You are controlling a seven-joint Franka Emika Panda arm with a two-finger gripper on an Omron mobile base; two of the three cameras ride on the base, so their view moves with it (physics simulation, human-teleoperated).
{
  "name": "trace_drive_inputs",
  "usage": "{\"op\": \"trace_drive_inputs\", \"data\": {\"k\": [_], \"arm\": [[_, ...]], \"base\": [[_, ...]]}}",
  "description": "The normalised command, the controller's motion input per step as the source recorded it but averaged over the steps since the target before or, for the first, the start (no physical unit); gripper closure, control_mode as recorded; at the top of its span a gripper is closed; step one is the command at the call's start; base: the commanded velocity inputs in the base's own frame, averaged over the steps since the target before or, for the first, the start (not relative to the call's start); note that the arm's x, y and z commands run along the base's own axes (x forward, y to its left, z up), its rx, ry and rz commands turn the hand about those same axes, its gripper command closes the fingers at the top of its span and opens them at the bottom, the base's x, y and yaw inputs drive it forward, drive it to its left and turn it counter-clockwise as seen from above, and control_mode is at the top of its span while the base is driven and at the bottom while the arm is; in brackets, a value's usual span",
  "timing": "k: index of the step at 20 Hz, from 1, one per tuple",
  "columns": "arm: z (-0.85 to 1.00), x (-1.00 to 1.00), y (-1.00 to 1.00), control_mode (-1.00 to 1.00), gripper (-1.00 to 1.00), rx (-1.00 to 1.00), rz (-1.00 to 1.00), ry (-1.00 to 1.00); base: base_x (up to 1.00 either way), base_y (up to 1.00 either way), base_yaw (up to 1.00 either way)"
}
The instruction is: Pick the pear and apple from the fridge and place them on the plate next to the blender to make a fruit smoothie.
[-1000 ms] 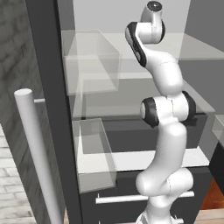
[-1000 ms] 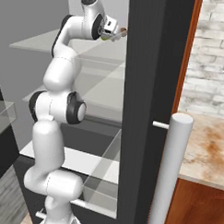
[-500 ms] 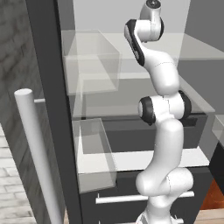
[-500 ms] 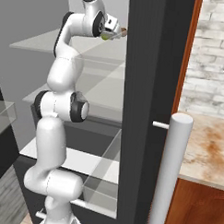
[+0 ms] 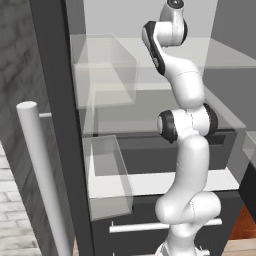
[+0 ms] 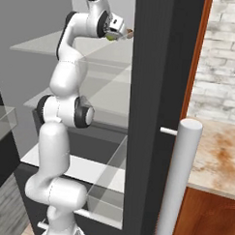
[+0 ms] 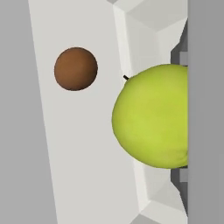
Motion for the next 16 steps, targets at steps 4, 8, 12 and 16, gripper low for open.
{"op": "trace_drive_inputs", "data": {"k": [4, 8, 12, 16], "arm": [[-0.32, 0.00, 0.00, -1.00, 1.00, -0.01, 0.00, -0.18], [-0.25, -0.11, 0.00, -1.00, 1.00, 0.00, 0.00, -0.25], [-0.13, -0.47, 0.00, -1.00, 1.00, -0.02, 0.00, -0.39], [-0.01, -0.82, 0.00, -1.00, 1.00, -0.01, 0.00, -0.42]], "base": [[0.00, 0.00, 0.00], [0.00, 0.00, 0.00], [0.00, 0.00, 0.00], [0.00, 0.00, 0.00]]}}
